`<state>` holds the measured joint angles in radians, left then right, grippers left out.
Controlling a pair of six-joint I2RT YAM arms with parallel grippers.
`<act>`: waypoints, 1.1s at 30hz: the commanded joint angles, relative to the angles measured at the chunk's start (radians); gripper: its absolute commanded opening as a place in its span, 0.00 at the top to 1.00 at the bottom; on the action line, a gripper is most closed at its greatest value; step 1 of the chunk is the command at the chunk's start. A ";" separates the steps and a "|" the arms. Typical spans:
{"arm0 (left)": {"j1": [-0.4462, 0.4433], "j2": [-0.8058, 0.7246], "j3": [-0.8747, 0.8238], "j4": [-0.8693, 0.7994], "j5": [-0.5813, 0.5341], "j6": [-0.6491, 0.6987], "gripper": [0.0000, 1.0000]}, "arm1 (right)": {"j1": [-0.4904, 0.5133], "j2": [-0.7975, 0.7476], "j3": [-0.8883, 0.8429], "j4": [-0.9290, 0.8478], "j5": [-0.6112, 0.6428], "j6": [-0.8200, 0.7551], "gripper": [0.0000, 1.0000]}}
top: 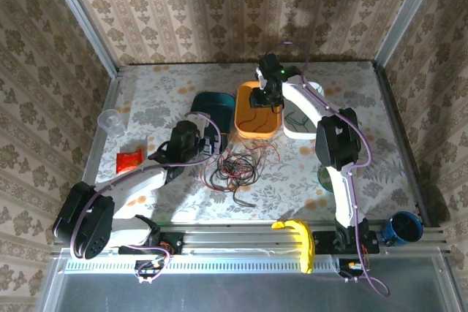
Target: Untangle the cables
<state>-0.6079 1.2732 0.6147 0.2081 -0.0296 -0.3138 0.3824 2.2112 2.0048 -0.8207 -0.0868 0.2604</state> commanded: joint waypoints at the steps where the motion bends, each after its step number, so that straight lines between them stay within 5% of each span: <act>1: -0.005 0.016 0.023 -0.028 0.027 0.022 0.00 | -0.002 -0.135 -0.053 -0.007 0.099 -0.010 0.50; 17: -0.100 0.172 0.127 -0.152 0.123 0.104 0.07 | 0.051 -0.539 -0.604 0.150 0.070 0.022 0.51; 21: -0.111 0.177 0.129 -0.152 0.093 0.104 0.06 | 0.079 -0.567 -0.651 0.172 -0.096 -0.052 0.53; 24: -0.113 0.125 0.099 -0.113 -0.014 0.084 0.03 | 0.105 -0.551 -0.666 0.160 -0.267 -0.100 0.54; 27: -0.112 0.051 0.060 -0.101 -0.252 0.018 0.00 | 0.159 -0.513 -0.657 0.134 -0.359 -0.160 0.55; 30: -0.106 0.006 0.057 -0.186 -0.499 -0.071 0.00 | 0.219 -0.447 -0.624 0.127 -0.358 -0.191 0.55; 33: -0.083 -0.012 0.060 -0.250 -0.592 -0.127 0.00 | 0.265 -0.354 -0.548 0.099 -0.302 -0.222 0.55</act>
<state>-0.7074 1.2781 0.6792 0.0486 -0.4011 -0.3489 0.6178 1.7794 1.3972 -0.6842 -0.3748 0.1040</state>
